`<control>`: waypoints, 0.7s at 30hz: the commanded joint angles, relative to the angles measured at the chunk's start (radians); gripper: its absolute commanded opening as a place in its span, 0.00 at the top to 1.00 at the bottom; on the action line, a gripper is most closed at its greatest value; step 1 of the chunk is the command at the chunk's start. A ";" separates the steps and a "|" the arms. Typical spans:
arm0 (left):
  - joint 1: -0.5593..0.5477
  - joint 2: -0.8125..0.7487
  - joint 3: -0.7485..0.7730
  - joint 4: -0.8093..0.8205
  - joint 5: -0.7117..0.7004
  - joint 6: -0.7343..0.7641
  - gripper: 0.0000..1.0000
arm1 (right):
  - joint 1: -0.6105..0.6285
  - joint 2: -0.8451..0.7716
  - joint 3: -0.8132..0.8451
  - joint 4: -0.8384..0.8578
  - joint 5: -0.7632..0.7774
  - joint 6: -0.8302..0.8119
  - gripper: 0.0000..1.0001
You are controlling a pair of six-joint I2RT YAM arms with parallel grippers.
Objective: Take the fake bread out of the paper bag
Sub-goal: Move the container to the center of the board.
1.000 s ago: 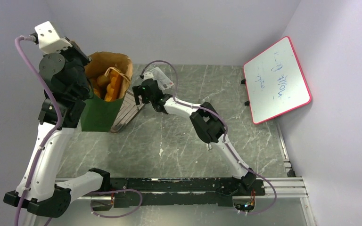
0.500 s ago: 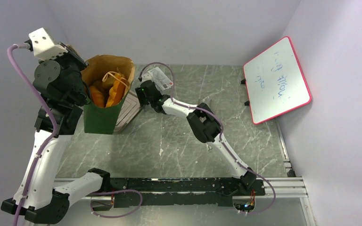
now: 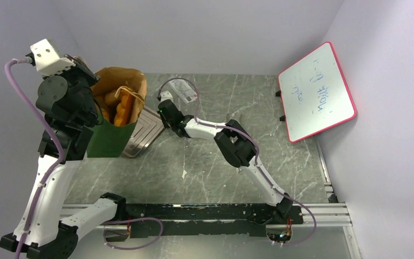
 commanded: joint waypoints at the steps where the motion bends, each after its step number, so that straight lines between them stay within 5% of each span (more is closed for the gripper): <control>1: 0.007 -0.026 -0.010 0.048 -0.005 -0.029 0.93 | 0.034 -0.008 -0.155 -0.249 0.014 0.046 1.00; 12: 0.008 -0.026 -0.083 0.021 0.037 -0.092 0.93 | 0.127 -0.304 -0.665 -0.249 0.172 0.386 1.00; 21: 0.008 -0.024 -0.133 -0.006 0.111 -0.168 0.93 | 0.213 -0.576 -1.069 -0.378 0.243 1.014 1.00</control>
